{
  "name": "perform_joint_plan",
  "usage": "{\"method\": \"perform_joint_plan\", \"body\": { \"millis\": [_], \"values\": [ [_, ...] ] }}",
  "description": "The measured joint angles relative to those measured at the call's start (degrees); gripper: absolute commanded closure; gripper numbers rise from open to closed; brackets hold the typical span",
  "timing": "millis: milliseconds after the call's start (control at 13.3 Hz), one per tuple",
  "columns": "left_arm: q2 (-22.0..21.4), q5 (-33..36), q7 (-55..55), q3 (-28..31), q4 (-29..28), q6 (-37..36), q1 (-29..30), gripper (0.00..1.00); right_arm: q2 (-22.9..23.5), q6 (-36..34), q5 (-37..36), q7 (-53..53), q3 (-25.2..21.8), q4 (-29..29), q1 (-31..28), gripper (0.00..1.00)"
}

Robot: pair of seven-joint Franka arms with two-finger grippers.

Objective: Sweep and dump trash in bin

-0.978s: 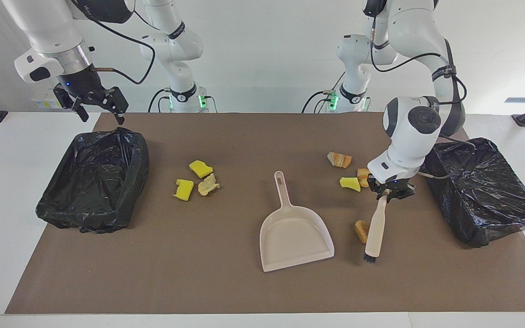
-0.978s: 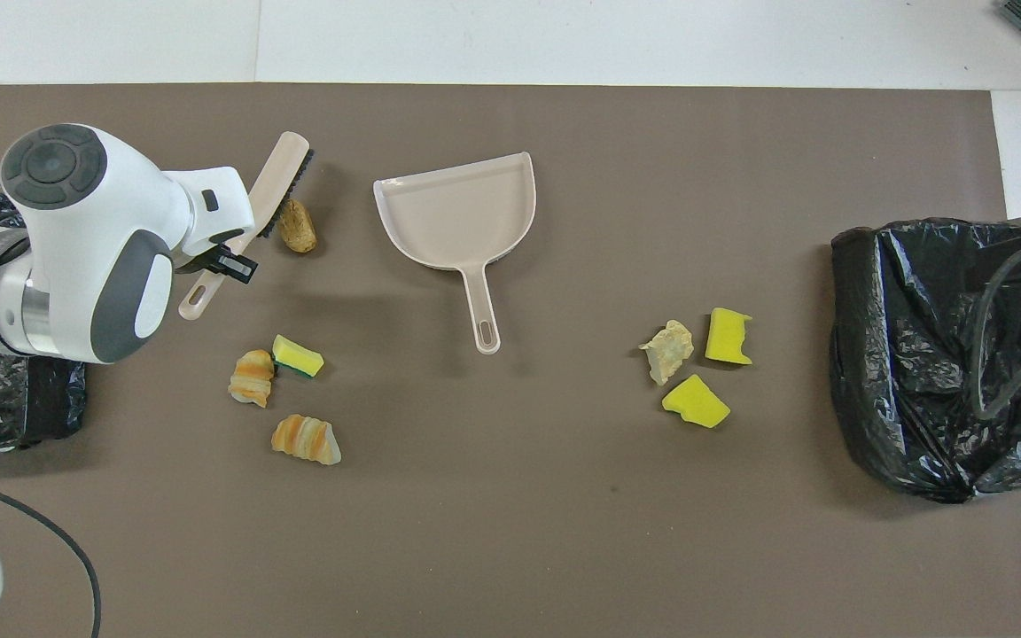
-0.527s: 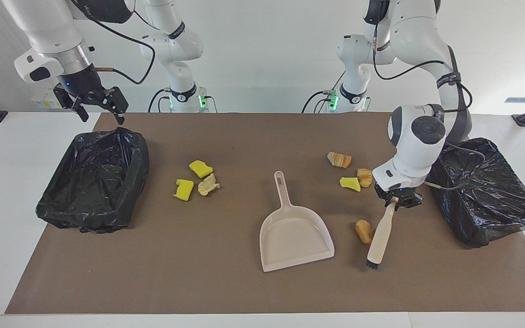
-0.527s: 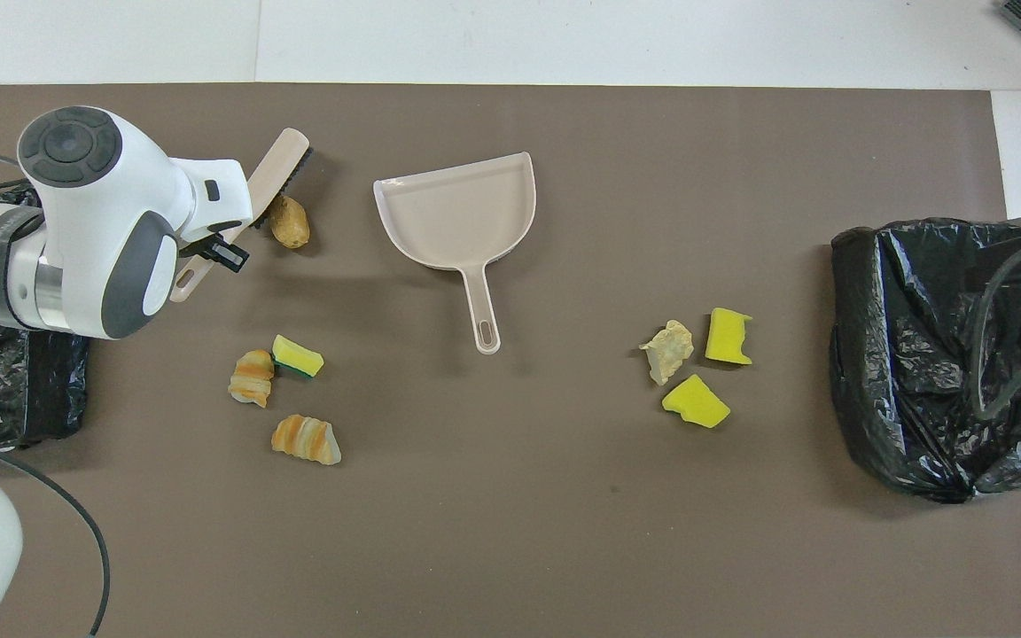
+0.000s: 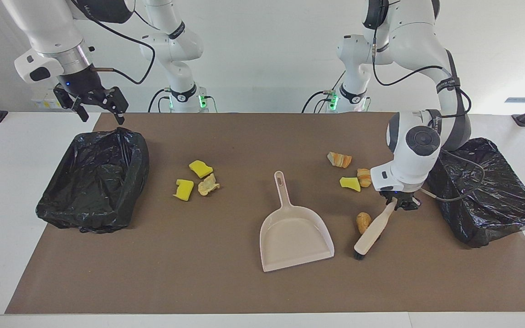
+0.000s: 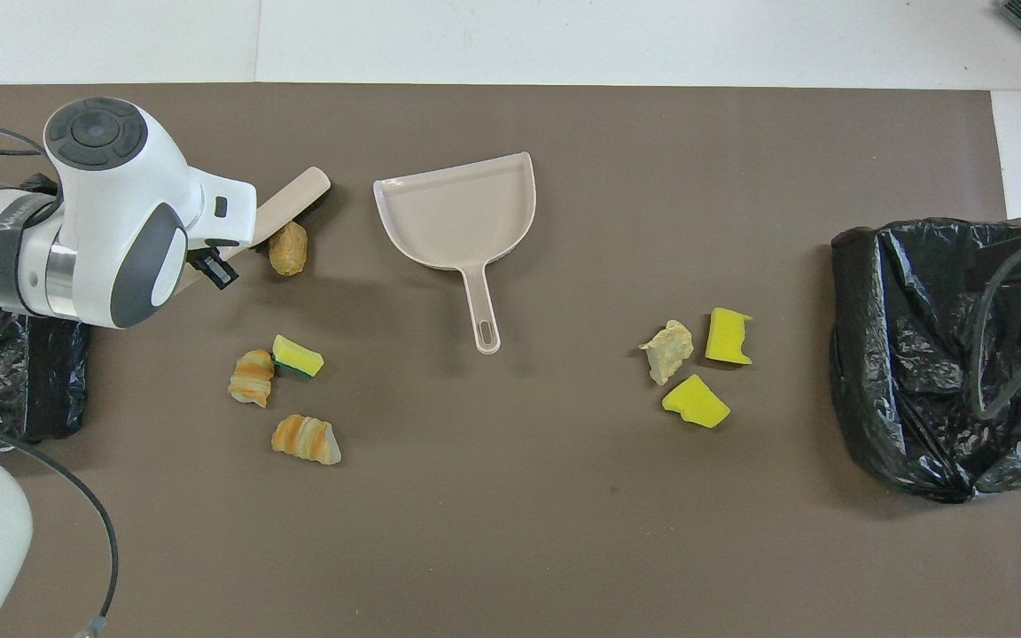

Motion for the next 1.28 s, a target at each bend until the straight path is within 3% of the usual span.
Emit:
{"method": "perform_joint_plan", "body": {
  "millis": [376,677,903,1280],
  "values": [
    [-2.57,0.13,7.87,0.24,-0.63,-6.43,0.18,1.00,0.00,0.00,0.00,0.00,0.00,0.00,0.00,0.00],
    [-6.97,0.14,8.84,0.16,-5.55,-8.97,0.18,1.00,0.00,0.00,0.00,0.00,0.00,0.00,0.00,0.00],
    [-9.42,0.12,8.86,0.29,-8.60,-9.24,0.37,1.00,0.00,0.00,0.00,0.00,0.00,0.00,0.00,0.00],
    [-11.04,-2.27,8.88,0.52,-7.89,-8.29,5.30,1.00,0.00,0.00,0.00,0.00,0.00,0.00,0.00,0.00]
  ]
}}
